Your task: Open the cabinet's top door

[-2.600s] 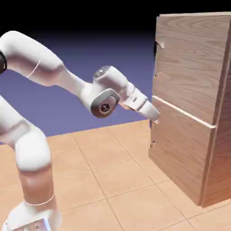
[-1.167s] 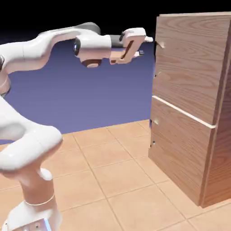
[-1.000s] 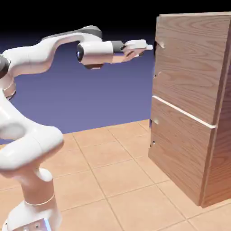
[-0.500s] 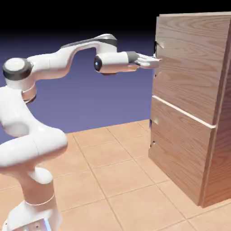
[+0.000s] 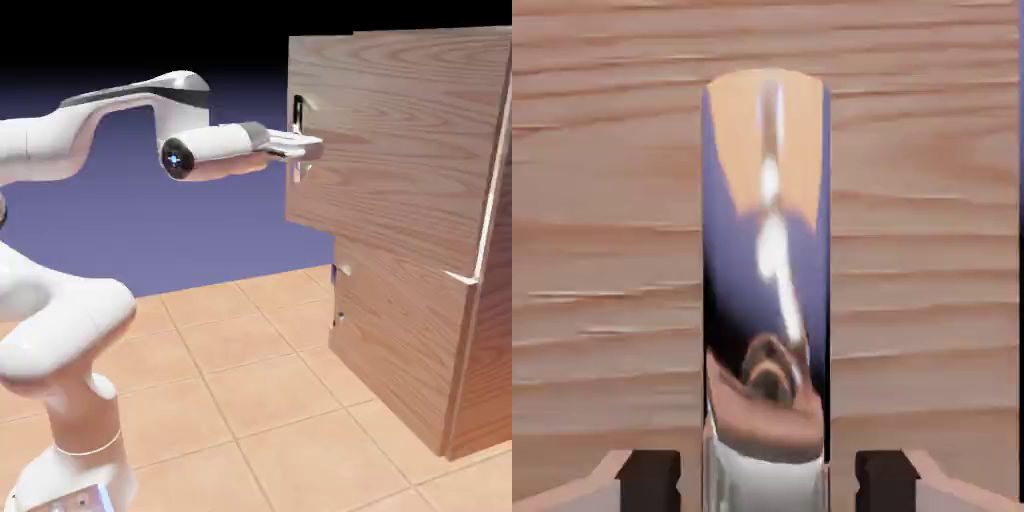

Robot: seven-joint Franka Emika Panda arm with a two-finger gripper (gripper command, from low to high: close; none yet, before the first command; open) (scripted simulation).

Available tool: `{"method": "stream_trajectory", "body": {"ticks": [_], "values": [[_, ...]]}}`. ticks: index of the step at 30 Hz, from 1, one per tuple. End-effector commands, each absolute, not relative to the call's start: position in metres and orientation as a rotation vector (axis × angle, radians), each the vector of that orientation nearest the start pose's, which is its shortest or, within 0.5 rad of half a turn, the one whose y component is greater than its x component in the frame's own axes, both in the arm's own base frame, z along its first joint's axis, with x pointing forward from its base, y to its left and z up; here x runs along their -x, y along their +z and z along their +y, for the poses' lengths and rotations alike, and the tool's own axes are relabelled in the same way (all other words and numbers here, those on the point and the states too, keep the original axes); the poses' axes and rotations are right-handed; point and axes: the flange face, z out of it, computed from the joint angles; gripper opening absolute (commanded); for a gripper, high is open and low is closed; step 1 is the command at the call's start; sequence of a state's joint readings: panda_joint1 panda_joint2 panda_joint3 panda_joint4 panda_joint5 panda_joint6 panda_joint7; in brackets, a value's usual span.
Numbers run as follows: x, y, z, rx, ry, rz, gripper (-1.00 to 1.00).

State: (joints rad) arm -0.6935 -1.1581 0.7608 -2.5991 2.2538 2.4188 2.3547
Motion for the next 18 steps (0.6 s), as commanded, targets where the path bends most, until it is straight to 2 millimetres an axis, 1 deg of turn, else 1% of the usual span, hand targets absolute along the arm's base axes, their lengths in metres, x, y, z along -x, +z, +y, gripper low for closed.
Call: {"method": "stream_trajectory", "body": {"ticks": [1,5,9,18], "values": [[-0.338,0.578,0.091,-0.300,0.935,1.623,-1.00],[-0.314,0.578,0.064,-0.225,1.007,1.649,-1.00],[-0.294,0.578,0.036,-0.154,1.073,1.671,-1.00],[-0.260,0.578,-0.027,0.002,1.211,1.710,-1.00]]}}
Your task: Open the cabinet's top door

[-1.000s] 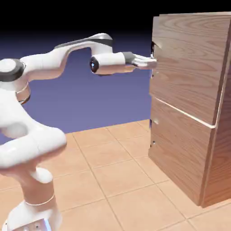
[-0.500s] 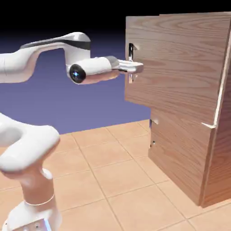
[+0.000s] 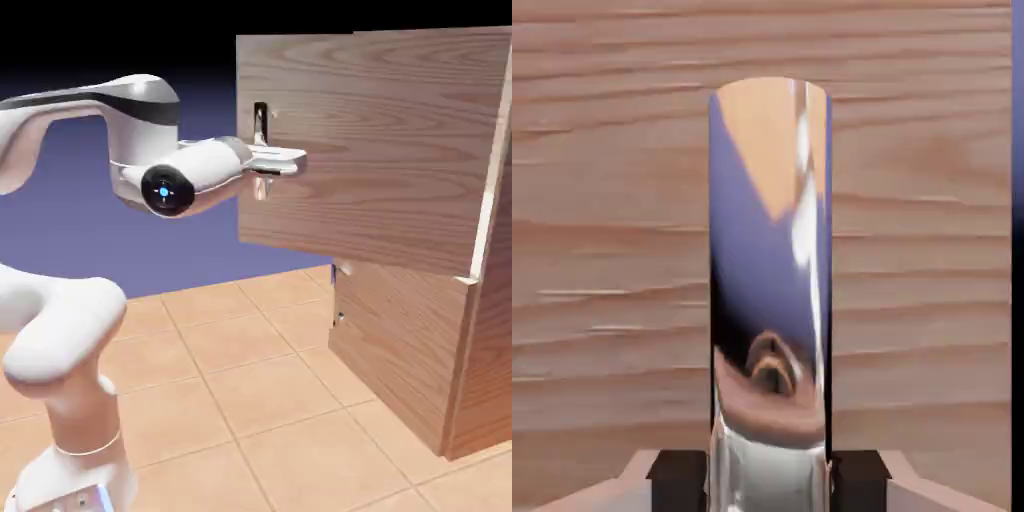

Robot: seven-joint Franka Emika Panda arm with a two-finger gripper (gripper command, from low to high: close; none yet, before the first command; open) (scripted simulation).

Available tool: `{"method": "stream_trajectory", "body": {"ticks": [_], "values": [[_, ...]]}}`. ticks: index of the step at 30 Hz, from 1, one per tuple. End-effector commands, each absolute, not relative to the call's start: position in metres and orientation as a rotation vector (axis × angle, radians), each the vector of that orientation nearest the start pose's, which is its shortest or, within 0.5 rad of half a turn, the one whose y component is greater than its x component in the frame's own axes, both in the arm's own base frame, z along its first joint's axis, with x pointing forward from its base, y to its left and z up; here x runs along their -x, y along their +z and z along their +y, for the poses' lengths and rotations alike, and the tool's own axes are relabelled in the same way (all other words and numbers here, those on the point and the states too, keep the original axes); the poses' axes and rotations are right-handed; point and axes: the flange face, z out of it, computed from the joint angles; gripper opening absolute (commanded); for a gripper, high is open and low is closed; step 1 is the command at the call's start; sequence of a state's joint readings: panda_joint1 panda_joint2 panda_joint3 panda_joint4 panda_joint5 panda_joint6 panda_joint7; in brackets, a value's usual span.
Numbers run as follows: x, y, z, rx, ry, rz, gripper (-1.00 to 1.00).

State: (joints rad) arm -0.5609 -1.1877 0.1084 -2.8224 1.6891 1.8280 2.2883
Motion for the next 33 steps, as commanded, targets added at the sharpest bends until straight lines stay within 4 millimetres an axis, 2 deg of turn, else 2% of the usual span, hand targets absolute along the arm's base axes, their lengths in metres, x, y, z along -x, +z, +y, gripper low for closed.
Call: {"method": "stream_trajectory", "body": {"ticks": [1,8,16,25,33], "values": [[-0.257,0.578,-0.035,0.020,1.226,1.714,-1.00],[-0.239,0.578,-0.093,0.158,1.342,1.739,-1.00],[-0.230,0.578,-0.175,0.351,1.493,1.760,-1.00],[-0.238,0.578,-0.256,0.550,1.638,1.767,-1.00],[-0.252,0.578,-0.306,0.683,1.729,1.763,-1.00]]}}
